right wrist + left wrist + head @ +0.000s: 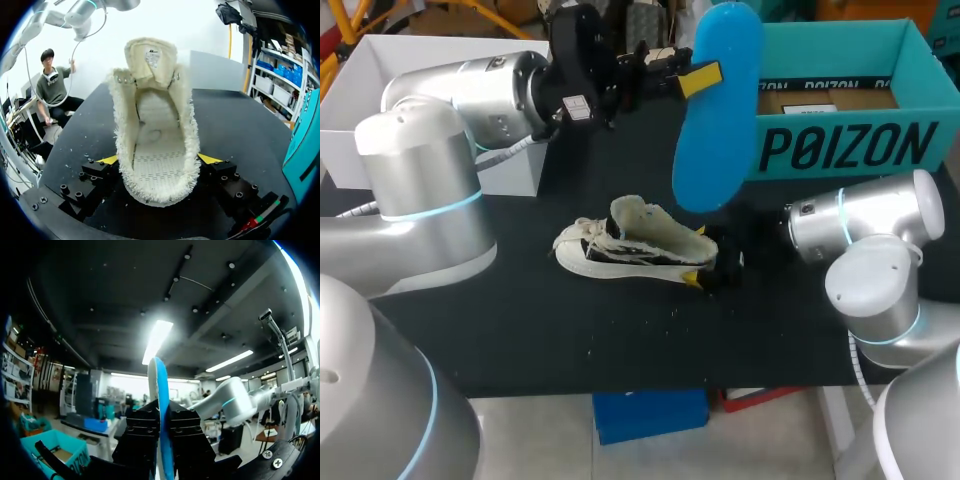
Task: Take the shoe out of the shoebox, open the shoe tongue, remove and reinsert the insole, then place the shoe into the shoebox
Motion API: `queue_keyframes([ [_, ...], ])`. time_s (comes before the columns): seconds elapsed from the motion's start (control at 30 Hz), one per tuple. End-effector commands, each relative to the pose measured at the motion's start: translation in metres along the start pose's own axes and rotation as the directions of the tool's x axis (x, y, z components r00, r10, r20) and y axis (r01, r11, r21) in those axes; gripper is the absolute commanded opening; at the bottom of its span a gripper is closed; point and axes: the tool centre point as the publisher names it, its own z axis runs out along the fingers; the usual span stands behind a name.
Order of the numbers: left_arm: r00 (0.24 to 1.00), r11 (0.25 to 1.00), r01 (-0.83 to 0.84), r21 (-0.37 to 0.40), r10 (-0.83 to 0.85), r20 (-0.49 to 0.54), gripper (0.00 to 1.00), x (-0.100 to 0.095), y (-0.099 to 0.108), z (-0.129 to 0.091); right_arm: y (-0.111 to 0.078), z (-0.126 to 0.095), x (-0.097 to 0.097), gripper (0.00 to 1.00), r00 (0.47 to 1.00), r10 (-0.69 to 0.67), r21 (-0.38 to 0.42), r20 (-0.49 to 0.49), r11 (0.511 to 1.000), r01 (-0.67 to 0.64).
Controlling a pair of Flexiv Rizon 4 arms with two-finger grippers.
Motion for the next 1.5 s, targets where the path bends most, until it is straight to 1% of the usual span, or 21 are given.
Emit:
queue_keyframes([
  [0.03,1.000,1.000,-0.001,-0.001,0.001,0.001,0.00,0.001,0.001,-0.001,-0.002,0.004,-0.002,0.00,1.000,0.001,0.002,0.002,1.000,-0.001],
  [0.1,1.000,1.000,-0.001,-0.001,0.001,0.001,0.00,0.001,0.001,-0.001,-0.002,0.004,-0.002,0.00,1.000,0.001,0.002,0.002,1.000,-0.001],
  [0.13,1.000,1.000,-0.001,-0.001,0.001,0.001,0.00,0.001,0.001,-0.001,-0.002,0.004,-0.002,0.04,1.000,0.001,0.002,0.002,1.000,-0.001],
  [0.17,1.000,1.000,-0.001,-0.001,0.001,0.001,0.00,0.001,0.001,-0.001,-0.002,0.003,-0.001,0.29,1.000,0.002,0.004,-0.003,1.000,-0.002],
  [0.2,1.000,1.000,-0.001,-0.001,0.001,0.001,0.00,0.001,0.001,-0.001,-0.003,0.001,-0.001,0.97,1.000,0.000,0.017,-0.010,1.000,0.000],
  [0.23,1.000,1.000,-0.001,-0.001,0.001,0.001,0.00,0.001,0.001,-0.001,-0.003,-0.001,0.000,1.00,1.000,-0.006,0.030,-0.011,1.000,0.007],
  [0.3,1.000,1.000,-0.001,-0.001,0.001,0.001,0.00,0.001,0.001,-0.001,-0.003,-0.007,0.001,1.00,1.000,-0.014,0.044,-0.012,0.999,0.014],
  [0.4,1.000,1.000,-0.001,-0.001,0.001,0.001,0.00,0.001,0.001,-0.001,-0.001,-0.019,0.000,1.00,0.999,-0.041,0.095,-0.021,0.995,0.043],
  [0.6,1.000,1.000,-0.001,-0.001,0.001,0.001,0.00,0.001,0.001,-0.001,0.004,-0.045,-0.001,1.00,0.994,-0.095,0.244,-0.055,0.964,0.106],
  [0.77,1.000,1.000,-0.001,-0.001,0.001,0.001,0.00,0.001,0.001,-0.001,0.007,-0.058,-0.002,1.00,0.995,-0.089,0.369,-0.055,0.924,0.103],
  [0.87,1.000,1.000,-0.001,-0.001,0.001,0.001,0.00,0.001,0.001,-0.001,0.010,-0.059,-0.002,1.00,0.994,-0.085,0.449,-0.066,0.887,0.105],
  [1.1,1.000,1.000,-0.001,-0.001,0.001,0.001,0.00,0.001,0.001,-0.001,0.017,-0.054,0.003,1.00,0.995,-0.062,0.571,-0.076,0.815,0.095],
  [1.27,1.000,1.000,-0.001,-0.001,0.001,0.001,0.00,0.001,0.001,-0.001,0.024,-0.050,0.004,1.00,0.997,-0.052,0.616,-0.064,0.784,0.080],
  [1.5,1.000,1.000,-0.001,-0.001,0.001,0.001,0.00,0.001,0.001,-0.001,0.032,-0.046,0.003,1.00,0.998,-0.060,0.667,-0.008,0.743,0.050],
])
